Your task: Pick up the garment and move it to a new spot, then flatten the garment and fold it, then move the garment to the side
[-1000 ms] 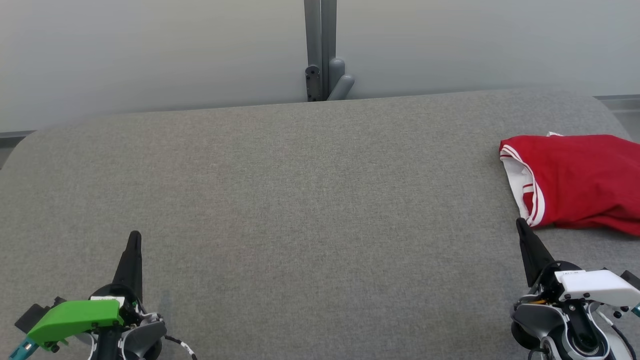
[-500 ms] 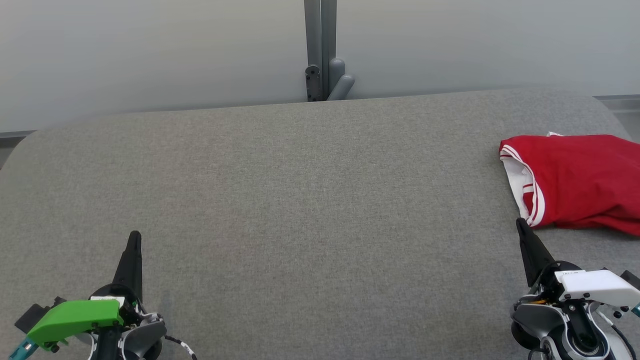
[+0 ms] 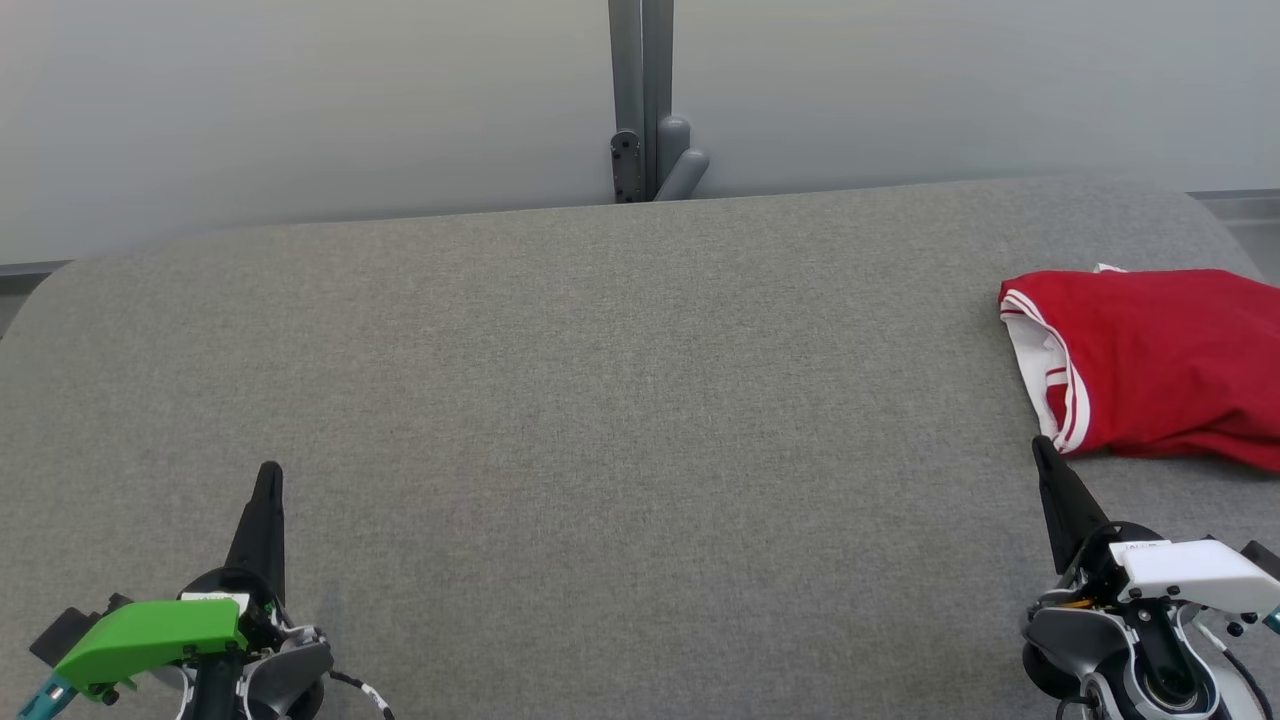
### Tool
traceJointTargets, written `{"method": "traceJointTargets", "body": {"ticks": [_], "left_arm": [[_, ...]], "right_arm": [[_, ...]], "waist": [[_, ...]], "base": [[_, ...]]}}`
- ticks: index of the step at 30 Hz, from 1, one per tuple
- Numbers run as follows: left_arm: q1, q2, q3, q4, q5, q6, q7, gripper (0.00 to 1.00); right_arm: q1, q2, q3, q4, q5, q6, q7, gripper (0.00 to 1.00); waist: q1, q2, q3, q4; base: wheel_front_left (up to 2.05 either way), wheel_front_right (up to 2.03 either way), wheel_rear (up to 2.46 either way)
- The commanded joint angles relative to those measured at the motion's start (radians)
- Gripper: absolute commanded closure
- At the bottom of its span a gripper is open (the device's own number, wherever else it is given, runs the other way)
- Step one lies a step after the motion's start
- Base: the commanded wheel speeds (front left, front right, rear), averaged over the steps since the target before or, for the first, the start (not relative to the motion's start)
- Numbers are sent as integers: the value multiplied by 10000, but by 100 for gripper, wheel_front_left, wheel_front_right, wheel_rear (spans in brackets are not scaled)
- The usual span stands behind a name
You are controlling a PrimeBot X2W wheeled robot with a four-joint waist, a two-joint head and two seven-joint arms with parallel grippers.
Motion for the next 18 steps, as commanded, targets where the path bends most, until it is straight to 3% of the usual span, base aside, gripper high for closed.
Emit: {"method": "traceJointTargets", "body": {"ticks": [1,18], "left_arm": [[-150,59,43,-4,-16,-48,43,100],[-150,59,43,-4,-16,-48,43,100]], "right_arm": [[-98,-50,6,-38,68,4,22,100],[-98,-50,7,-38,68,4,21,100]], "waist": [[0,32,0,0],[0,32,0,0]], "base": [[0,0,0],[0,0,0]]}}
